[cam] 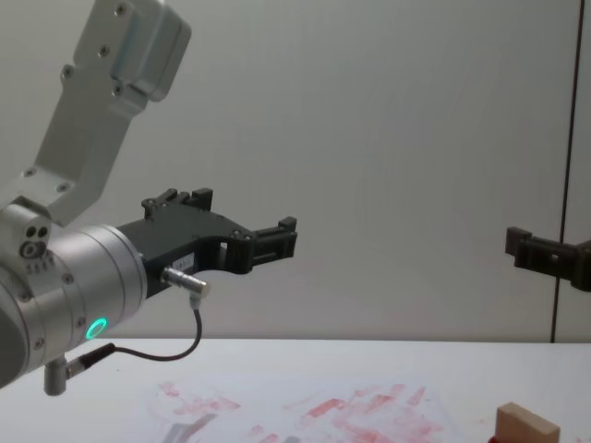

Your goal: Use the one hand to pick up the stamp and affix it onto the A4 paper.

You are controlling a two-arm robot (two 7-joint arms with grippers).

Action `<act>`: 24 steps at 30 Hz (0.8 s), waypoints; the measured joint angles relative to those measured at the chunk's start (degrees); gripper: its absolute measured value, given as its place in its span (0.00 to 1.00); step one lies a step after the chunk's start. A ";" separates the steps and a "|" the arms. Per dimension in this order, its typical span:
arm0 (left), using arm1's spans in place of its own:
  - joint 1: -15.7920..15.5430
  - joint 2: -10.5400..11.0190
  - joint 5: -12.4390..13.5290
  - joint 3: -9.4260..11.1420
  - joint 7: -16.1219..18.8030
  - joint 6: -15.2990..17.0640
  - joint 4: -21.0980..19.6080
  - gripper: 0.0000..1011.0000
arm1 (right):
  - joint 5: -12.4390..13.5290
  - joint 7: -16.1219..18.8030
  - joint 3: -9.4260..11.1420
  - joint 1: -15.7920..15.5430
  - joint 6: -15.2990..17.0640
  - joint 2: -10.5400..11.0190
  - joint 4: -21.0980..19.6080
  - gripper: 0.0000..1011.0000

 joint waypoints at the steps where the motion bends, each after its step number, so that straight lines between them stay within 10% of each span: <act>1: 0.00 0.00 0.00 0.00 0.00 0.00 0.00 0.99 | 0.00 0.00 0.00 0.00 0.00 0.00 0.00 0.99; 24: 0.00 0.00 0.00 0.00 0.00 0.00 0.00 0.99 | 0.01 0.11 0.09 0.00 0.00 0.12 0.07 0.99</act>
